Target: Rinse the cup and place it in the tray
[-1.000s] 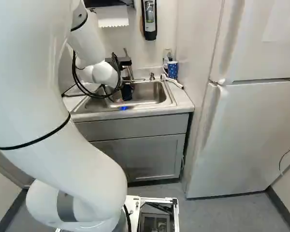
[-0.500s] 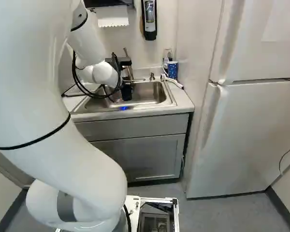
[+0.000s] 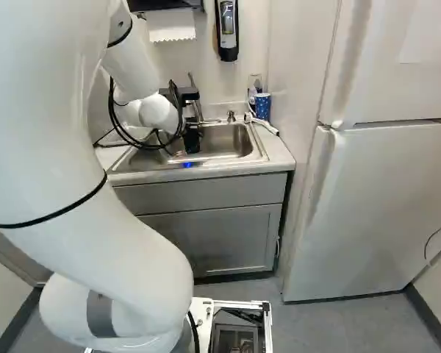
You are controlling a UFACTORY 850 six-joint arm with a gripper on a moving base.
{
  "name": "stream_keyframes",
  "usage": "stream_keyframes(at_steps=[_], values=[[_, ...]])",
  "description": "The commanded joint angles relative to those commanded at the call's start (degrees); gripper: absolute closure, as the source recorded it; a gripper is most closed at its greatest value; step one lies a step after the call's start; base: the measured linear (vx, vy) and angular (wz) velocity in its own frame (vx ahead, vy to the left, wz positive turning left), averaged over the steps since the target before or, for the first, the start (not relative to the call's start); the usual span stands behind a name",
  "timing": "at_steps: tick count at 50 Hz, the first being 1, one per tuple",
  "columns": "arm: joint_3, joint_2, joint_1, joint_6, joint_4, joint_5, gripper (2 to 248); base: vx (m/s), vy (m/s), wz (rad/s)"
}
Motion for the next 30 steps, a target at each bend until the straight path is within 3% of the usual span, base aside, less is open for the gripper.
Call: stream_keyframes(at_steps=[30], values=[[1.56, 1.95, 5.6, 0.0, 0.0, 0.0, 127, 0.0, 0.0, 0.0]])
